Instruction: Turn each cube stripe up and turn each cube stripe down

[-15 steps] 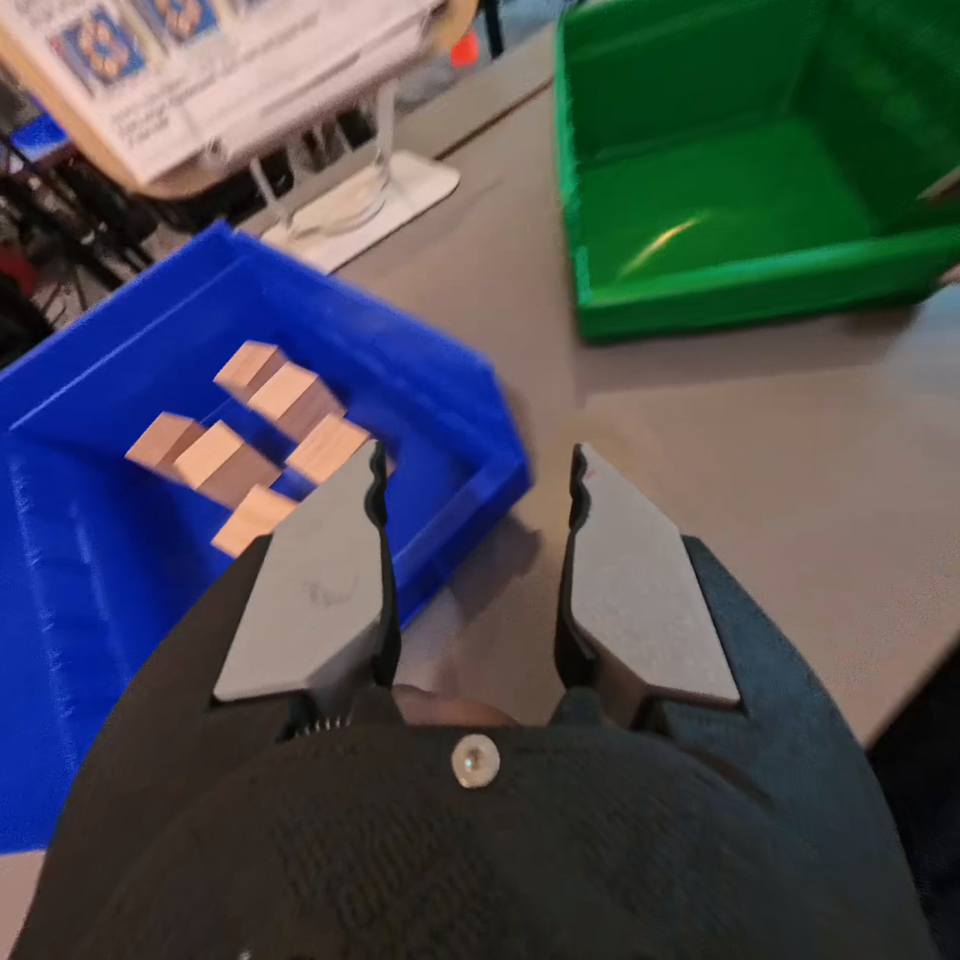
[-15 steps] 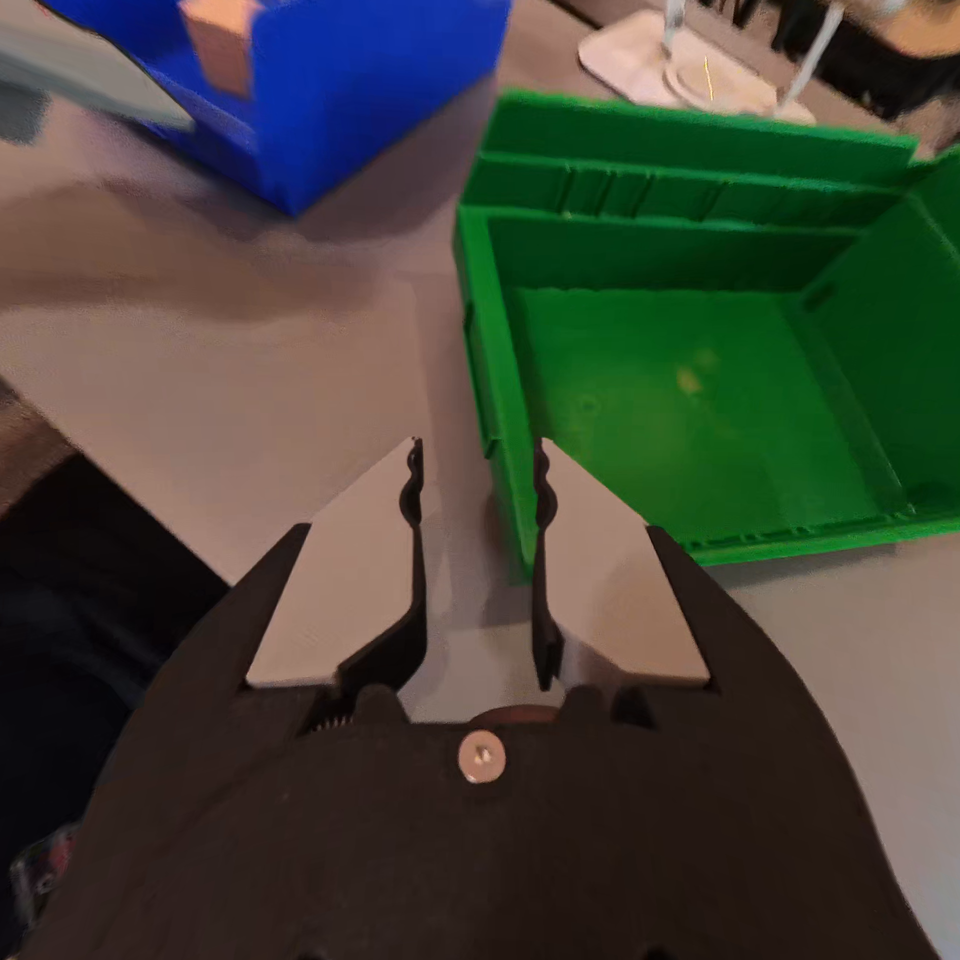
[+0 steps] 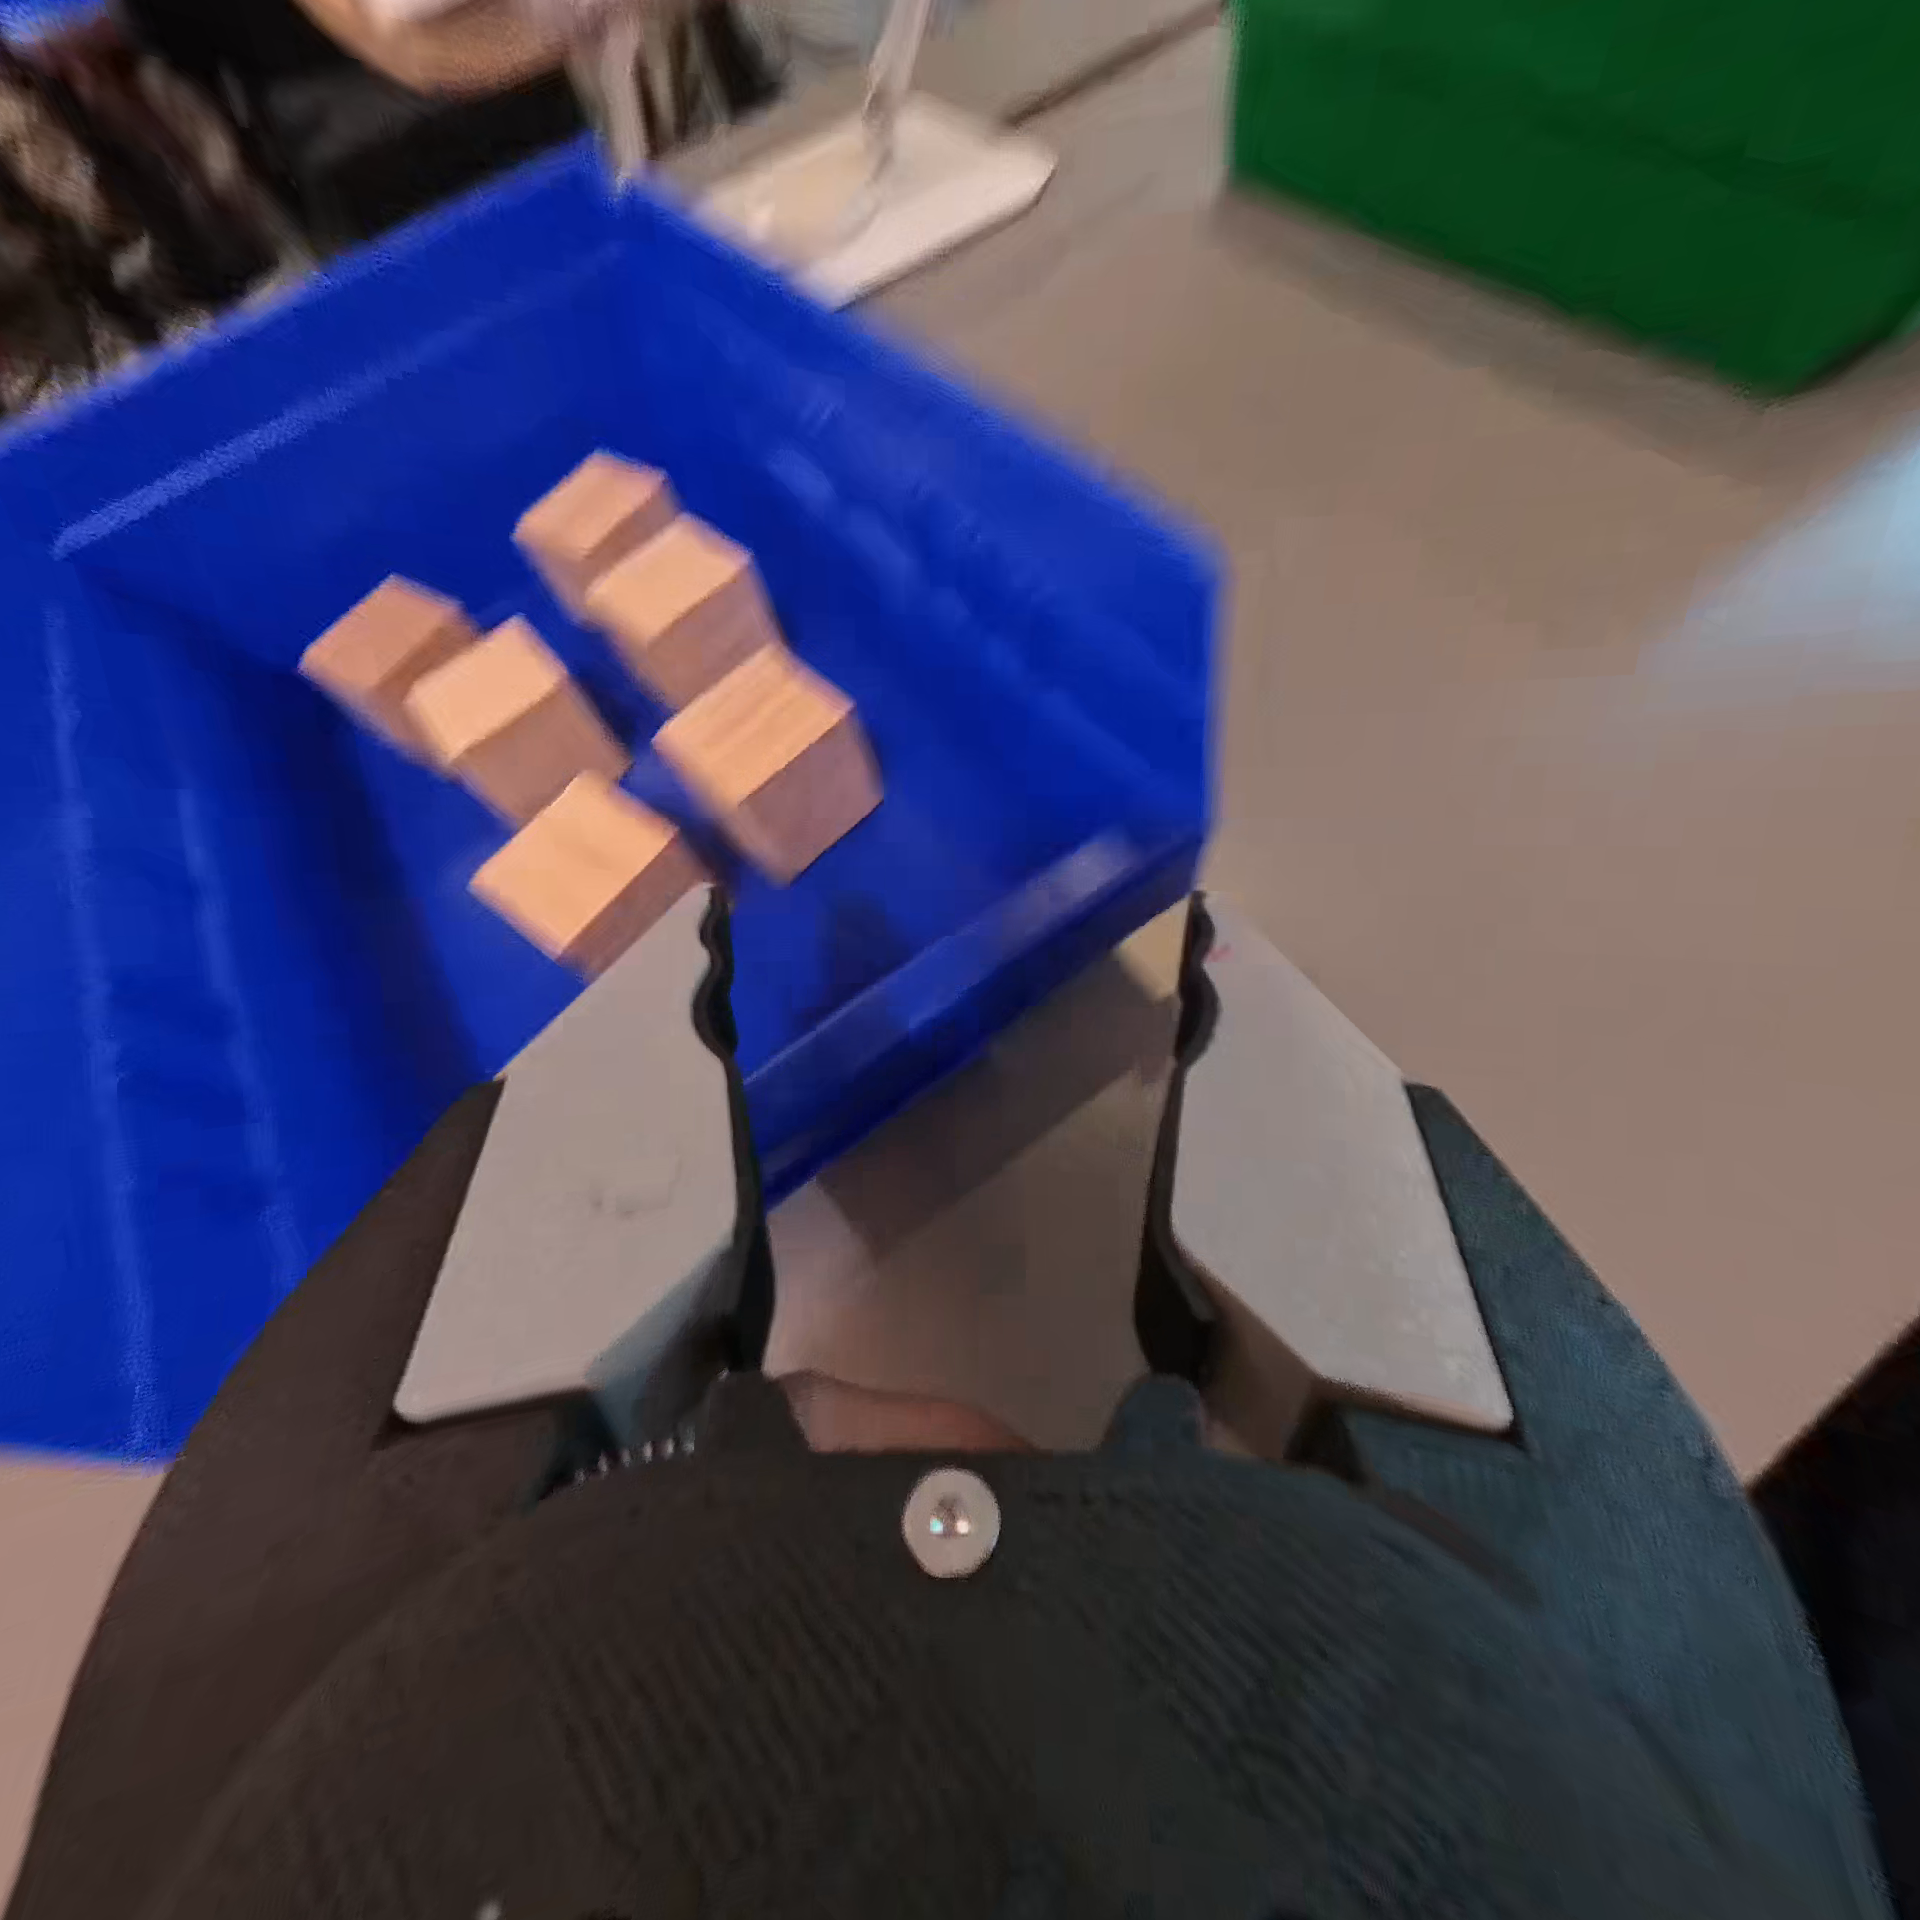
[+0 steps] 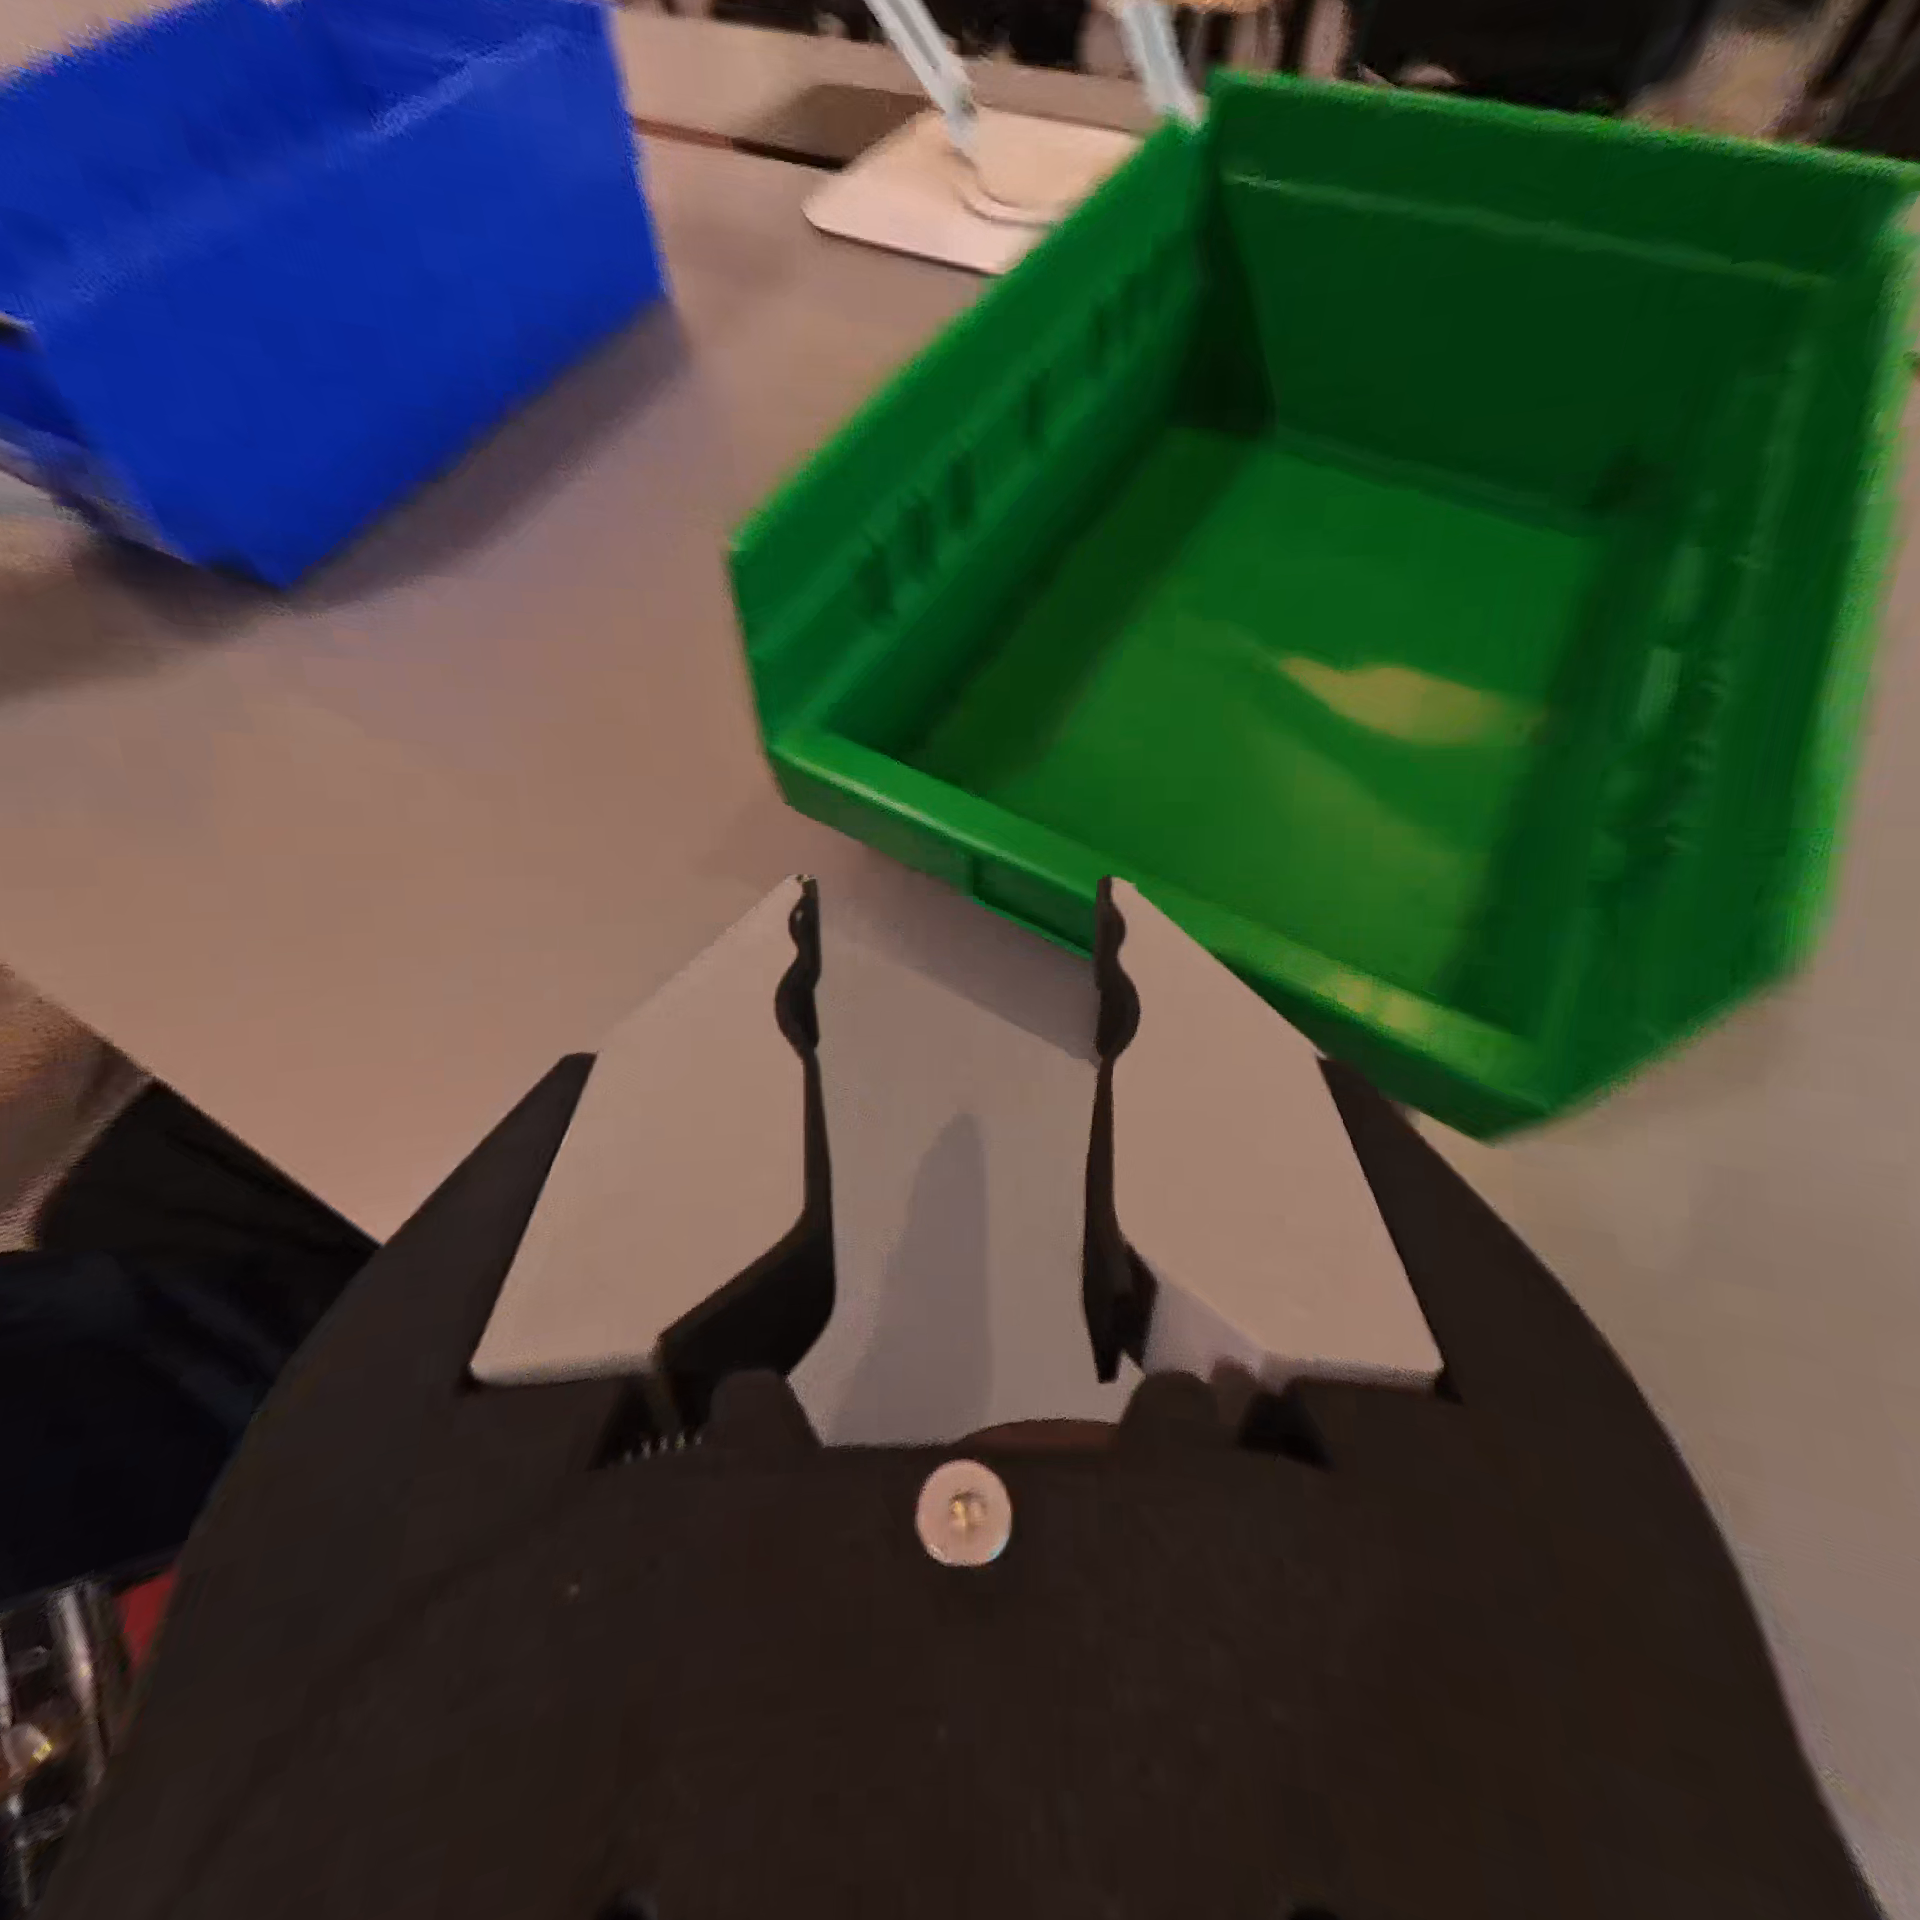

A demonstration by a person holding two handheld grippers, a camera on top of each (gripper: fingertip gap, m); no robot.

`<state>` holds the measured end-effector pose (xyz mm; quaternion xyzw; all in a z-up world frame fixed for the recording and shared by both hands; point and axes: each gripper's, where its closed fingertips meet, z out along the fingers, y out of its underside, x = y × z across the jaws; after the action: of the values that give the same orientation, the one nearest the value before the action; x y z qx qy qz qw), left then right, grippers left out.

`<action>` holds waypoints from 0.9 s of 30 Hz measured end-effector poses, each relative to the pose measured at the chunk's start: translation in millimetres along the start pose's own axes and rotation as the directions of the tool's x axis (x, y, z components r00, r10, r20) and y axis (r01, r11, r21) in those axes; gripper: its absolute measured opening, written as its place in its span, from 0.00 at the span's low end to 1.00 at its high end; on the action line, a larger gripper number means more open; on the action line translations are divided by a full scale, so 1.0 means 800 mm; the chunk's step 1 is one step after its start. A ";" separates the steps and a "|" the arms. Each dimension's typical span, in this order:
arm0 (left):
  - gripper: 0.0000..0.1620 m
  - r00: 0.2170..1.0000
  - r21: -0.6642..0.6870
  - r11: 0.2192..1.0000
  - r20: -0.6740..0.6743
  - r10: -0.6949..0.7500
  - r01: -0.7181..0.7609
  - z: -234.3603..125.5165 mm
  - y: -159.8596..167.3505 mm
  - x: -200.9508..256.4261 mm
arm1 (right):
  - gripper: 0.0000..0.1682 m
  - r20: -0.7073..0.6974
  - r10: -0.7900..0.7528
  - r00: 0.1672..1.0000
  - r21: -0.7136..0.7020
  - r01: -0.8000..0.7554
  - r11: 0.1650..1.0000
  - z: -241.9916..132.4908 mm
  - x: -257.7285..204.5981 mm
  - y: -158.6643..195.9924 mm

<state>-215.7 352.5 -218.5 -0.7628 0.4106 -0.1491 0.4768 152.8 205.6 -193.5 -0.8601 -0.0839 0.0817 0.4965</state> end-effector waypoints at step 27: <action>0.03 0.904 0.173 0.969 0.362 -0.228 0.175 0.015 -0.019 -0.045 | 0.02 -0.445 -0.052 0.894 -0.128 -0.006 0.992 0.080 0.056 -0.004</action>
<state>-223.4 390.5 -205.3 -0.7811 0.2183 -0.0753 0.5802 182.2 271.0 -224.8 -0.8844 0.0171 -0.1296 0.4481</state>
